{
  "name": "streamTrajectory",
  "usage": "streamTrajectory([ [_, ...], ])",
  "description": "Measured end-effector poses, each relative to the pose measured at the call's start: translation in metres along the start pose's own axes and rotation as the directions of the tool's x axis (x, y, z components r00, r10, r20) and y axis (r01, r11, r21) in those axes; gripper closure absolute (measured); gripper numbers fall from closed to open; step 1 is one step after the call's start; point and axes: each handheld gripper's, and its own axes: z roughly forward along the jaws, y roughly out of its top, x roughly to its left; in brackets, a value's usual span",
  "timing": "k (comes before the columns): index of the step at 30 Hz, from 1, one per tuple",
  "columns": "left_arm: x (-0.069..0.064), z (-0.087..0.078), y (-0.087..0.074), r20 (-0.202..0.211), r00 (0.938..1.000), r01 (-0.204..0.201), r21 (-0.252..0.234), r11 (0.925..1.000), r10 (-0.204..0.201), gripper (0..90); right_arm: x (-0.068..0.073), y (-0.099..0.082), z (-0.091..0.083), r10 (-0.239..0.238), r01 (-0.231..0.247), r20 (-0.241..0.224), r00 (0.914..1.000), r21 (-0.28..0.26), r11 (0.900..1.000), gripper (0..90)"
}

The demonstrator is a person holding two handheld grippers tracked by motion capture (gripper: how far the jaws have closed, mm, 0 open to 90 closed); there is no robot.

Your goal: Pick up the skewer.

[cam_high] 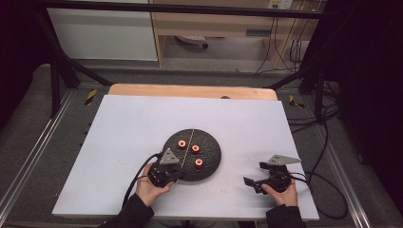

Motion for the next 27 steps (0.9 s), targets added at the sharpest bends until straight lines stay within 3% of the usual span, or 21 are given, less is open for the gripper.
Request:
streamTrajectory([
  [13, 0.013, -0.008, -0.004, -0.068, 0.9976, 0.011, 0.011, 0.9999, -0.010, 89.8, 0.000, 0.000, 0.000, 0.000, 0.000, 0.000, 1.0000, 0.000, 1.0000, 1.0],
  [20, 0.015, -0.014, -0.002, -0.064, 0.9977, 0.019, -0.010, 0.9998, -0.020, 89.5, 0.000, 0.000, 0.000, 0.001, -0.001, 0.000, 1.0000, 0.001, 1.0000, 1.0],
  [24, 0.016, -0.020, 0.003, -0.075, 0.9969, 0.021, -0.013, 0.9997, -0.022, 79.3, 0.000, 0.000, 0.000, 0.002, -0.002, -0.001, 1.0000, 0.000, 1.0000, 1.0],
  [27, 0.019, -0.024, 0.011, -0.096, 0.9951, 0.027, 0.018, 0.9995, -0.025, 67.6, 0.000, 0.000, 0.000, 0.001, -0.001, 0.001, 1.0000, 0.003, 1.0000, 1.0],
])
